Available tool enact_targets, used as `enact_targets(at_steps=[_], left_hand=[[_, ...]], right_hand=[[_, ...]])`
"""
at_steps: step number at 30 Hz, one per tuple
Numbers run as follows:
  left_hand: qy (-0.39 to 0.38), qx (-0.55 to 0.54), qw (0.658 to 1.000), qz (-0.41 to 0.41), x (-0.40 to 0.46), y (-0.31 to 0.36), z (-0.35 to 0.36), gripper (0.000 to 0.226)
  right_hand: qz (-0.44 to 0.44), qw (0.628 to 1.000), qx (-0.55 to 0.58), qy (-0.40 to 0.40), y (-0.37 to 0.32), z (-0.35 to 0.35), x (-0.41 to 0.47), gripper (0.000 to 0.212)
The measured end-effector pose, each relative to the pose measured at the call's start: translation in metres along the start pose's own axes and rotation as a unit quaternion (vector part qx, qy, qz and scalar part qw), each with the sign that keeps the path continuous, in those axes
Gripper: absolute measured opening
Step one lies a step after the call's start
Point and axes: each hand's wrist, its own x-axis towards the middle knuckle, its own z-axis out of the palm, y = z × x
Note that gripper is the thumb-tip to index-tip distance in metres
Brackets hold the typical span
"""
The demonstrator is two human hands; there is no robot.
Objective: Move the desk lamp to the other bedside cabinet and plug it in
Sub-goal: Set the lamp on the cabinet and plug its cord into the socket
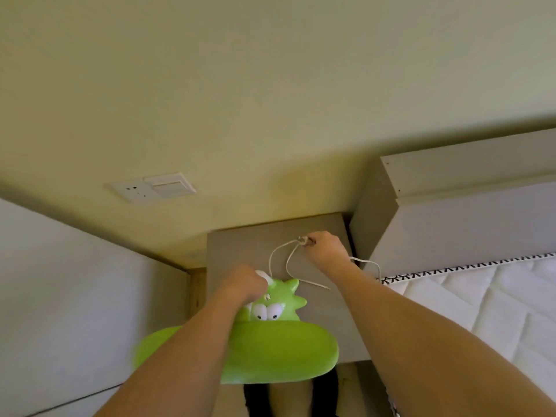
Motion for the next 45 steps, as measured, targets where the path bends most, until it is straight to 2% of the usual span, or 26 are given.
enact_targets(at_steps=[4, 8, 12, 17, 22, 28, 35, 40, 45], left_hand=[[0.008, 0.005, 1.000, -0.009, 0.014, -0.002, -0.010, 0.038], [0.008, 0.009, 1.000, -0.016, 0.016, -0.003, -0.010, 0.030], [-0.027, 0.003, 1.000, -0.008, 0.027, 0.000, -0.011, 0.029], [-0.082, 0.010, 0.996, -0.031, 0.040, -0.005, -0.012, 0.032], [-0.083, 0.009, 0.996, -0.043, 0.041, -0.008, -0.007, 0.036], [-0.064, 0.031, 0.997, -0.044, 0.014, 0.007, -0.019, 0.033], [-0.006, 0.046, 0.999, 0.013, -0.057, 0.008, -0.028, 0.037], [0.089, 0.033, 0.992, 0.084, -0.098, 0.005, -0.022, 0.042], [0.212, 0.036, 0.958, 0.187, -0.135, 0.004, 0.000, 0.035]], right_hand=[[0.015, 0.994, -0.100, -0.047, 0.009, 0.038, 0.037, 0.032], [0.020, 0.982, -0.167, -0.090, 0.008, 0.069, 0.064, 0.032], [0.014, 0.972, -0.201, -0.123, 0.011, 0.090, 0.088, 0.034], [0.035, 0.972, -0.181, -0.146, 0.028, 0.109, 0.106, 0.031], [0.027, 0.976, -0.152, -0.152, 0.034, 0.109, 0.097, 0.032], [0.021, 0.987, -0.113, -0.109, 0.020, 0.062, 0.043, 0.036], [0.007, 0.991, -0.114, -0.075, 0.016, 0.020, -0.041, 0.050], [0.014, 0.994, -0.102, -0.023, 0.020, 0.012, -0.105, 0.053], [0.040, 0.996, -0.069, 0.038, 0.037, 0.020, -0.167, 0.055]])
